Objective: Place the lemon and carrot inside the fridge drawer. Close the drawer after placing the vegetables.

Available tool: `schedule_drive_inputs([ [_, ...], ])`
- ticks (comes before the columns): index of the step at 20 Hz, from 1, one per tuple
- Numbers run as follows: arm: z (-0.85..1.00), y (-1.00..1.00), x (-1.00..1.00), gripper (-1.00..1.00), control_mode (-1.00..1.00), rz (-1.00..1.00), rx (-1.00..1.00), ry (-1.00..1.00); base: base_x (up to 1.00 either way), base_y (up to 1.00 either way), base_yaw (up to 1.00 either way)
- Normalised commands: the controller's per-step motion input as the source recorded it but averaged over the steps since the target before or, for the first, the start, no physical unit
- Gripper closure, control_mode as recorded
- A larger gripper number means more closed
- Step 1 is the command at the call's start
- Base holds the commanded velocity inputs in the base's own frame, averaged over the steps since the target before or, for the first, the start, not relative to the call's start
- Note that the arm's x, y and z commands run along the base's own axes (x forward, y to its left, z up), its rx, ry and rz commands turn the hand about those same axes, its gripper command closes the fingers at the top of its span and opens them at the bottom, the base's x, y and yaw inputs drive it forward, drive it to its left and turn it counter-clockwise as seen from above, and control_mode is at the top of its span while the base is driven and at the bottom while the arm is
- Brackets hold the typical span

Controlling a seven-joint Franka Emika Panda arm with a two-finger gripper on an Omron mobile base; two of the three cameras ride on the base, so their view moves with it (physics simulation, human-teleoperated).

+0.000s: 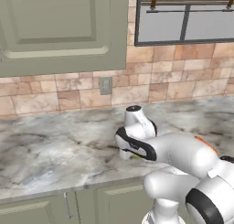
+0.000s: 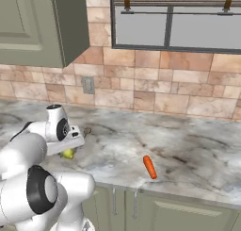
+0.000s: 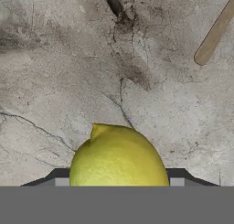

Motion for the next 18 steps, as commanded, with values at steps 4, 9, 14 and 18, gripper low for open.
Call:
schedule_drive_inputs([
  [4, 1.00, -0.45, -0.21, 1.00, -1.00, 0.00, 0.00, -0.24, 0.00, 0.00, 0.00],
  [9, 0.84, -0.41, -0.41, 1.00, -1.00, 0.00, 0.00, -0.14, 0.00, 0.00, 0.00],
  [14, 0.20, -0.01, -0.36, 1.00, -1.00, 0.00, 0.00, -0.07, 0.00, 0.00, 0.00],
  [18, -0.02, 0.00, -0.02, 1.00, -1.00, -0.01, -0.01, 0.00, 0.00, 0.00, 0.00],
])
